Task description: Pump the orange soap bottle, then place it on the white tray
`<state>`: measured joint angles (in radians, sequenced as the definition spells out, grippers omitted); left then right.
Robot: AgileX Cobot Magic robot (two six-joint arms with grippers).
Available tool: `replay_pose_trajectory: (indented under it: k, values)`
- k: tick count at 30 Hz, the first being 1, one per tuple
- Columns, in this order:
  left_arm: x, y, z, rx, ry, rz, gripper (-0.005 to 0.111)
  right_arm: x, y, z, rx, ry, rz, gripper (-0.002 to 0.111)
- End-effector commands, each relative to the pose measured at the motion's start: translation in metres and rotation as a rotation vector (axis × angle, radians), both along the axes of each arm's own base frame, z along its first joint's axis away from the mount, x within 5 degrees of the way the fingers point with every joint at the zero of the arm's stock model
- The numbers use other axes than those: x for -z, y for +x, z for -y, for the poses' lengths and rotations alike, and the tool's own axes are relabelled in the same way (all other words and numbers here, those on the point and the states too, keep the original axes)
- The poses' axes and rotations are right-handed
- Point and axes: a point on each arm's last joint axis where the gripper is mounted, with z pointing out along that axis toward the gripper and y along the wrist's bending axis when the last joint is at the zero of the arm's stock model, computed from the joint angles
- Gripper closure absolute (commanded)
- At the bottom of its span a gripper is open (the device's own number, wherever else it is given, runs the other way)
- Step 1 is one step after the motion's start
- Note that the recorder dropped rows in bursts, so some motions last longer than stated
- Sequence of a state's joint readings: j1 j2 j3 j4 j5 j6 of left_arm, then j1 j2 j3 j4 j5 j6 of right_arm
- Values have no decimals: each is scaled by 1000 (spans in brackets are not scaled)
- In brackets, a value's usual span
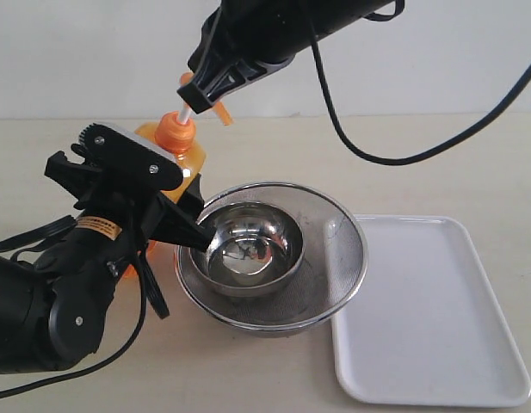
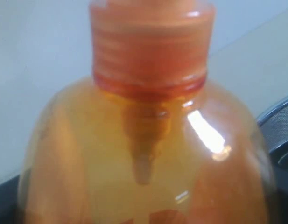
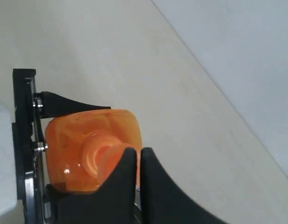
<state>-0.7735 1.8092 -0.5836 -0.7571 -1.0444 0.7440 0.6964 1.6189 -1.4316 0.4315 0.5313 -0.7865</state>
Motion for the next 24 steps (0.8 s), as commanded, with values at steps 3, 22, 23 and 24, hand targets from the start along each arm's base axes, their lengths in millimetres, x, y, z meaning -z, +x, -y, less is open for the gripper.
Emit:
replay_pose_trajectory:
  k: [3, 22, 23, 24]
  values:
    - [11, -2, 1, 5, -21, -90, 102, -2, -1, 0, -22, 11, -17, 108]
    - [10, -2, 2, 25, -14, -87, 102, 40, 6, -11, -71, -102, -174, 108]
    - [10, -2, 3, 30, -11, -85, 102, 40, 6, -10, -71, -100, -172, 108]
    - [10, -2, 3, 32, -11, -84, 102, 40, 6, -10, -71, -100, -172, 108]
